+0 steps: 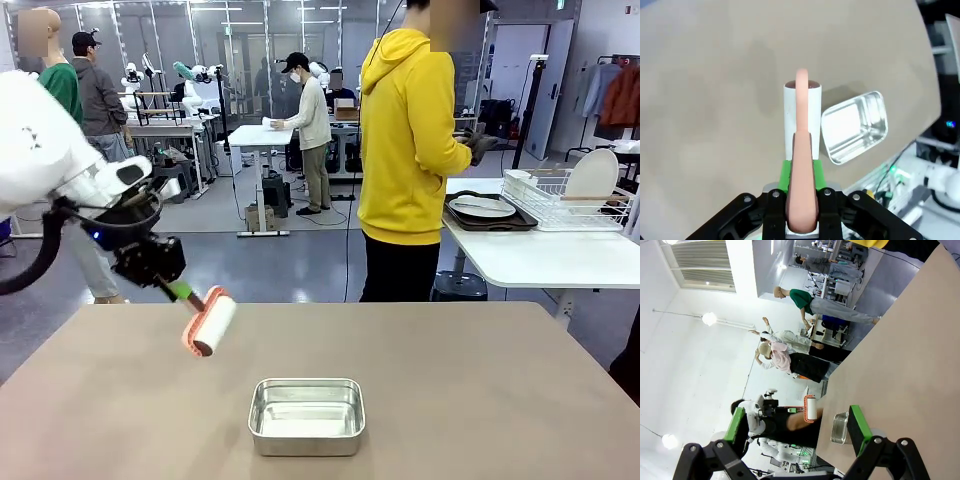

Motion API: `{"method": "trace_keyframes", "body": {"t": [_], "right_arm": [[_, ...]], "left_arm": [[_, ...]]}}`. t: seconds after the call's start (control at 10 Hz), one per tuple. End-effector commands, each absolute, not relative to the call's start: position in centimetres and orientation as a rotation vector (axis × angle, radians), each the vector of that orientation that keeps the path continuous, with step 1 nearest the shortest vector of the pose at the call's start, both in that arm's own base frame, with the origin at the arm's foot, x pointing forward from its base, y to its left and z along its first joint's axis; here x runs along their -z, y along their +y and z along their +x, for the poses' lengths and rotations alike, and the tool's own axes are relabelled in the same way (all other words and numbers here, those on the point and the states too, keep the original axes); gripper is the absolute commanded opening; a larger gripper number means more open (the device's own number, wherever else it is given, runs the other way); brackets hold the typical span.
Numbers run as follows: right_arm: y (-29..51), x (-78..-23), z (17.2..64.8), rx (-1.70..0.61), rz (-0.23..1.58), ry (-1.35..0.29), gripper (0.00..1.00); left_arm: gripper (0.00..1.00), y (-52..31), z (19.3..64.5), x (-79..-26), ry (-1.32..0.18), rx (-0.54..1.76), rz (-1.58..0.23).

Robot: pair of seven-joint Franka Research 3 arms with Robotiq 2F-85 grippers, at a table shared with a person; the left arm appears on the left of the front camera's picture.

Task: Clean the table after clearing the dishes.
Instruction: When the right (or left) Handle tray is removed, use the right hand (or left hand) to clean the right (or left) side of the table with the Lint Roller.

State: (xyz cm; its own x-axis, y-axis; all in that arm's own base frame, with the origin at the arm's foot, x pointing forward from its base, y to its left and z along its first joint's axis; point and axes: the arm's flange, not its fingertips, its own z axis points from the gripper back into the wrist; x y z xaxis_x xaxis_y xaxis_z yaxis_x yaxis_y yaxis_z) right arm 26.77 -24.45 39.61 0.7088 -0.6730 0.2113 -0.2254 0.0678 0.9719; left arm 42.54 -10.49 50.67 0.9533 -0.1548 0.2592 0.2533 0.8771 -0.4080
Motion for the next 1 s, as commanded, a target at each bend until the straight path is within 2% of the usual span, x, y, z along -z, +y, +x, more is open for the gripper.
{"method": "trace_keyframes", "body": {"t": [0.0,0.1,0.2,0.7,0.8,0.9], "right_arm": [[-24.3,-39.8,26.4,0.383,1.506,-0.775,1.00],[-24.3,-39.8,26.4,0.383,1.506,-0.775,1.00],[-24.3,-39.8,26.4,0.383,1.506,-0.775,1.00],[-24.3,-39.8,26.4,0.383,1.506,-0.775,1.00],[-24.3,-39.8,26.4,0.383,1.506,-0.775,1.00],[-24.3,-39.8,26.4,0.383,1.506,-0.775,1.00]], "left_arm": [[0.00,-11.4,43.2,-48.9,-0.232,0.099,-0.513],[0.00,-11.1,44.2,-48.0,-0.216,0.063,-0.470],[0.00,-10.2,42.7,-49.1,-0.200,0.143,-0.471],[0.00,-10.2,42.7,-49.1,-0.200,0.143,-0.471],[0.20,-10.5,42.9,-48.7,-0.205,0.118,-0.469],[0.20,-10.1,44.0,-47.0,-0.195,0.140,-0.589]]}}
